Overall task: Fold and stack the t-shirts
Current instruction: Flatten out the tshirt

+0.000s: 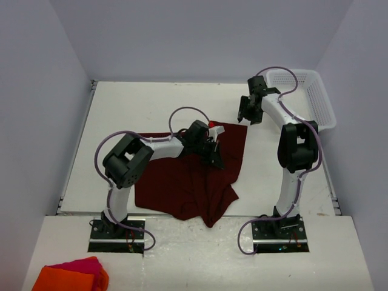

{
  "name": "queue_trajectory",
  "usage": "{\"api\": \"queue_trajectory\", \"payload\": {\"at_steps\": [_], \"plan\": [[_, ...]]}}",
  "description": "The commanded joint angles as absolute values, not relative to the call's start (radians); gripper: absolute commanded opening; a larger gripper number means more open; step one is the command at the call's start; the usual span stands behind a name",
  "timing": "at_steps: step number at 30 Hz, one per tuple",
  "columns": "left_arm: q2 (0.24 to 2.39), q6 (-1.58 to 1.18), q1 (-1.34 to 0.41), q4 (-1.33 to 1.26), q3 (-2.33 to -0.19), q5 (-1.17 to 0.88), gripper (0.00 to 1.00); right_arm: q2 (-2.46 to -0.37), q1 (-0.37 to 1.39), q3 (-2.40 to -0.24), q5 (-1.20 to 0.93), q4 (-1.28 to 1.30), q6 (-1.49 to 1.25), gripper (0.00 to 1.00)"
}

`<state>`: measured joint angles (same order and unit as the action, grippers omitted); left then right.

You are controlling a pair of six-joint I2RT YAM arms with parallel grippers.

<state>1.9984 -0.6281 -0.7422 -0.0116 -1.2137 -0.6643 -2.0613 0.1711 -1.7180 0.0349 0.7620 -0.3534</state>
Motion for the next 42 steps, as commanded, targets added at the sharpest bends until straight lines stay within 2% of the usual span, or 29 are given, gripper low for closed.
{"api": "queue_trajectory", "payload": {"at_steps": [1, 7, 16, 25, 36, 42], "plan": [[2.032, -0.657, -0.747, -0.013, -1.216, -0.693, 0.00, -2.037, 0.169, -1.744, 0.055, 0.770, -0.345, 0.61], [2.013, -0.635, -0.755, 0.127, -1.140, -0.598, 0.00, -2.033, 0.170, -1.737, 0.023, 0.782, -0.368, 0.61], [1.789, -0.653, -0.767, 0.158, -0.918, -0.542, 0.00, -1.913, 0.190, -1.507, -0.063, 0.698, -0.437, 0.61], [1.704, -0.669, -0.778, 0.153, -0.839, -0.538, 0.00, -1.856, 0.239, -1.330, -0.049, 0.634, -0.474, 0.61], [1.623, -0.696, -0.796, 0.153, -0.798, -0.543, 0.00, -1.925, 0.242, -1.400, -0.002, 0.686, -0.482, 0.61], [1.566, -0.707, -0.796, 0.158, -0.747, -0.540, 0.00, -1.925, 0.242, -1.371, -0.008, 0.669, -0.494, 0.61]]}}
